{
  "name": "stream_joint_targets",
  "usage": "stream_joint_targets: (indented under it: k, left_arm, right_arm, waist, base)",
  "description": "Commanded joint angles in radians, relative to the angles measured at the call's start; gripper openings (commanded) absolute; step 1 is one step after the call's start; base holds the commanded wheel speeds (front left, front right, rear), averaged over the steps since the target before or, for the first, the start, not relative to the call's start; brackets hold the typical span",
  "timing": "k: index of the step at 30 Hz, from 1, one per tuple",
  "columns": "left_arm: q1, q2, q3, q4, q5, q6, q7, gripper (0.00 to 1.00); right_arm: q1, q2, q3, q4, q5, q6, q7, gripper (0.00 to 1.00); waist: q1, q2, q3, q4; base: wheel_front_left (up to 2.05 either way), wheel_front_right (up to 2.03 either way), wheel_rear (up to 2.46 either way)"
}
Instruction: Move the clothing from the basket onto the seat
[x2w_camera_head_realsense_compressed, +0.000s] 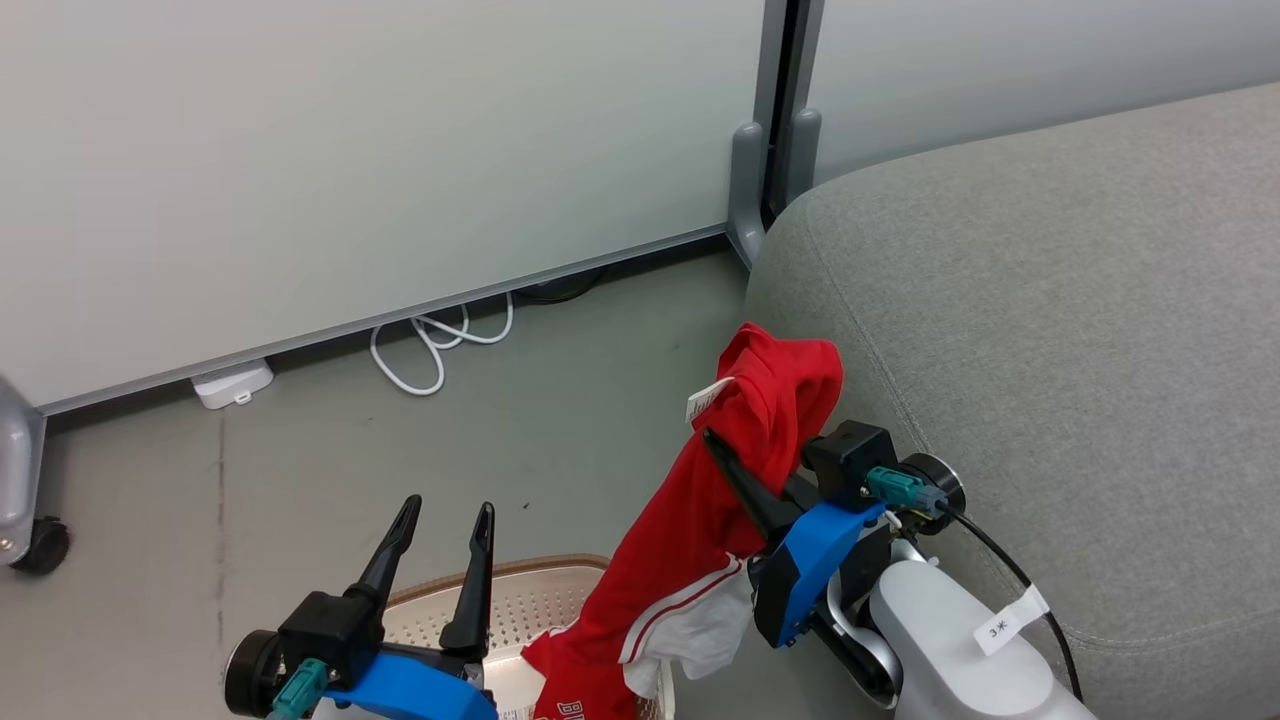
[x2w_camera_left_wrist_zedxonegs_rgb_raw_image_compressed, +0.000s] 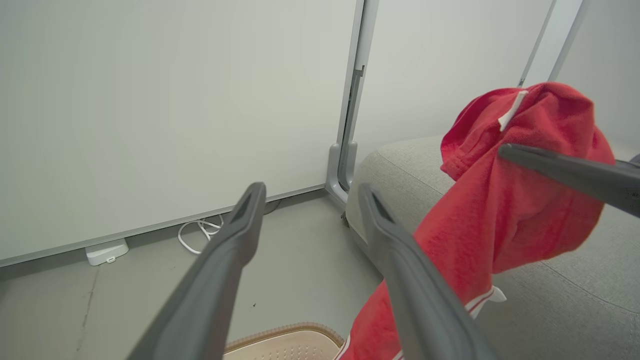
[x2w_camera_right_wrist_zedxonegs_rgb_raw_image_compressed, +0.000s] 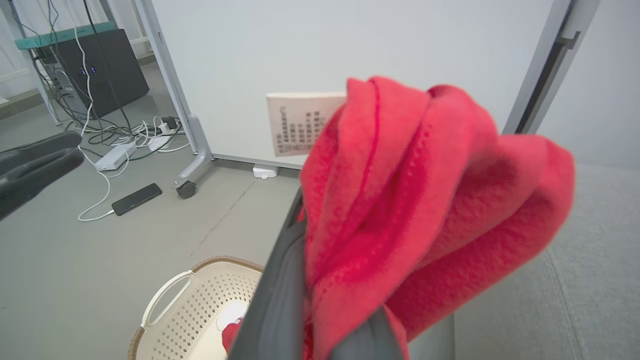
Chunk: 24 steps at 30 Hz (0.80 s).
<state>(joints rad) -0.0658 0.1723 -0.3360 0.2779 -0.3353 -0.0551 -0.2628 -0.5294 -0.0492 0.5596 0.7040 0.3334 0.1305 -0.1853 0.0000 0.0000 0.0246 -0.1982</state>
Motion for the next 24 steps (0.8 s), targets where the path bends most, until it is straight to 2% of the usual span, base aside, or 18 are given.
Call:
stream_joint_targets:
  k: [1,11,24]
  left_arm:
    - [0.009,-0.009,0.02,0.002,0.015,-0.01,-0.003,1.0]
    - [0.007,-0.042,0.087,-0.001,0.071,-0.048,-0.003,1.0]
    - [-0.026,-0.046,0.108,-0.001,0.118,-0.069,-0.003,1.0]
  right_arm:
    - [0.01,-0.002,0.001,-0.011,-0.001,0.0,0.002,0.0]
    - [0.002,-0.002,0.003,-0.044,0.002,0.0,0.002,0.0]
    - [0.013,-0.002,-0.018,-0.063,0.006,0.0,-0.013,0.0]
  waist:
    - [0.0,0.0,0.007,-0.022]
    - [0.0,0.0,0.036,-0.162]
    - [0.0,0.0,0.078,-0.325]
  base:
    - [0.0,0.0,0.0]
    - [0.0,0.0,0.0]
    - [0.0,0.0,0.0]
